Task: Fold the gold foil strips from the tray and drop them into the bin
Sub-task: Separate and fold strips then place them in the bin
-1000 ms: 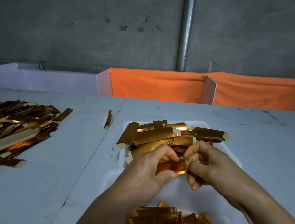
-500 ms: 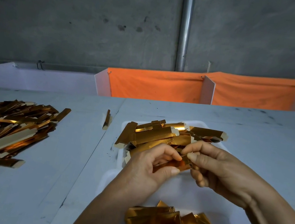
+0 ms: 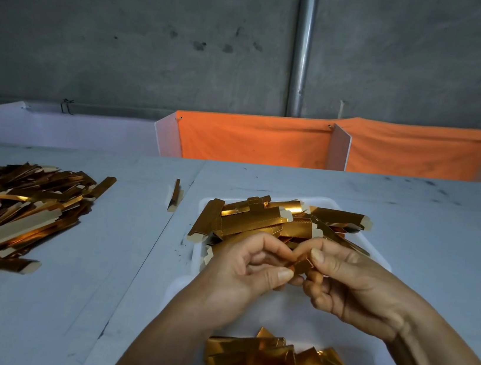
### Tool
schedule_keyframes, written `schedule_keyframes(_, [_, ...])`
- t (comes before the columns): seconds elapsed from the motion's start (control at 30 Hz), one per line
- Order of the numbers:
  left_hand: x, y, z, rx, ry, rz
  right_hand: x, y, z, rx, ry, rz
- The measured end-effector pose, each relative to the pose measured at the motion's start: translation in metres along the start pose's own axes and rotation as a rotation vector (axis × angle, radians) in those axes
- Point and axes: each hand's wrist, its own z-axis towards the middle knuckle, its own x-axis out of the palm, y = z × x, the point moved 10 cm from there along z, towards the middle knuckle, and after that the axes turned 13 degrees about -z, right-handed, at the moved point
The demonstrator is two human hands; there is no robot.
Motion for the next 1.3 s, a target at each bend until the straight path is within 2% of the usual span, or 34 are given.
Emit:
schedule_keyframes(0.37, [0.001, -0.001, -0.003, -0.012, 0.020, 0.091, -0.004, 0.001, -0.002, 0.001, -0.021, -0.085])
schedule_keyframes(0.53, [0.005, 0.007, -0.004, -0.110, 0.053, 0.098, -0.007, 0.000, -0.004, 0.027, -0.028, -0.204])
schedule_keyframes(0.67, [0.015, 0.017, -0.006, -0.220, 0.125, 0.063, -0.012, -0.008, -0.009, 0.124, -0.002, -0.312])
schedule_keyframes(0.73, [0.021, 0.023, -0.009, -0.287, 0.162, 0.050, -0.027, -0.004, -0.010, 0.121, -0.129, -0.407])
schedule_keyframes(0.8, [0.023, 0.028, -0.011, -0.339, 0.173, 0.085, -0.051, 0.012, -0.013, 0.021, -0.402, -0.499])
schedule_keyframes(0.87, [0.017, 0.028, -0.009, -0.322, 0.115, 0.201, -0.073, 0.029, -0.022, -0.096, -0.710, -0.648])
schedule_keyframes(0.93, [0.008, 0.023, -0.005, -0.255, 0.036, 0.326, -0.072, 0.040, -0.020, -0.160, -0.837, -0.928])
schedule_keyframes(1.0, [0.001, 0.020, -0.003, -0.206, -0.036, 0.433, -0.063, 0.032, -0.003, -0.128, -0.763, -1.153])
schedule_keyframes(1.07, [-0.003, 0.018, -0.003, -0.176, -0.073, 0.516, -0.058, 0.013, 0.016, -0.005, -0.637, -1.284])
schedule_keyframes(1.13, [-0.002, 0.017, -0.002, -0.151, -0.078, 0.582, -0.056, 0.000, 0.026, 0.074, -0.565, -1.325])
schedule_keyframes(1.3, [-0.006, 0.013, -0.001, -0.104, -0.134, 0.594, -0.054, 0.003, 0.029, 0.041, -0.576, -1.333])
